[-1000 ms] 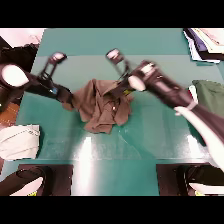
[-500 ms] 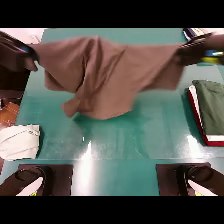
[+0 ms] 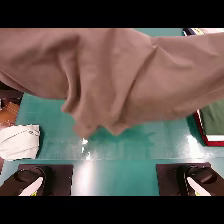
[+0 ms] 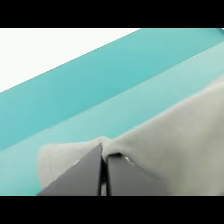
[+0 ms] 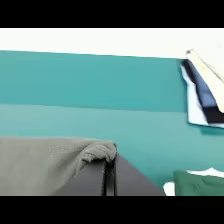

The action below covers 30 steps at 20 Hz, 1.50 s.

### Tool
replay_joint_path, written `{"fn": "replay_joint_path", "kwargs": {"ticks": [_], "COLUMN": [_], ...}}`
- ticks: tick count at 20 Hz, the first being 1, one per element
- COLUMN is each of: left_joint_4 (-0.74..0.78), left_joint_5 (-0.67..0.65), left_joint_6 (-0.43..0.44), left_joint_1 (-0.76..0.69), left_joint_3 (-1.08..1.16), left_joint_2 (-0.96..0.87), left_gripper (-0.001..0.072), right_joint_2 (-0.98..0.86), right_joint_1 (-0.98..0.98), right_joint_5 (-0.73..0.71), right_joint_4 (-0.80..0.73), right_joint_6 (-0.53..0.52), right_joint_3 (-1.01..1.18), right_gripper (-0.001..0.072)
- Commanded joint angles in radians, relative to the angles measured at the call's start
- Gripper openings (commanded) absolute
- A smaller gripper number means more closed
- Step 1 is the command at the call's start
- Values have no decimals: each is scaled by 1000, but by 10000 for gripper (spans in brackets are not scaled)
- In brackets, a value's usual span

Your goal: Fold the shirts.

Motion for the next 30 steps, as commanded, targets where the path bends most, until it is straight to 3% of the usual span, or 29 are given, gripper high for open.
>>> {"fn": "replay_joint_path", "kwargs": {"ticks": [1,6,12,13,14,15,17,20,22,27,30], "left_joint_4": [0,0,8,8,10,13,21,24,24,23,23], "left_joint_5": [-14,-47,212,233,239,241,238,237,243,243,240], "left_joint_6": [-11,-14,-7,-8,-8,-7,-8,-8,-8,-9,-9], "left_joint_1": [0,0,0,0,0,0,0,0,0,0,0], "left_joint_3": [-130,-541,-967,-991,-996,-996,-996,-996,-996,-996,-996], "left_joint_2": [-13,-92,-135,-135,-135,-134,-134,-134,-134,-134,-134], "left_gripper": [22,23,23,23,23,23,23,23,23,23,23], "right_joint_2": [-64,-375,-690,-716,-734,-742,-737,-668,-595,-467,-461], "right_joint_1": [-71,-173,-322,-339,-360,-383,-430,-489,-517,-533,-490], "right_joint_5": [55,123,-126,-156,-164,-149,-49,115,148,64,6], "right_joint_4": [95,304,753,814,866,894,890,890,890,901,954], "right_joint_6": [-2,-144,-315,-341,-347,-347,-372,-453,-478,-478,-480], "right_joint_3": [0,-1,0,0,0,0,-3,-133,-314,-792,-944], "right_gripper": [21,24,32,195,578,611,428,428,428,429,430]}}
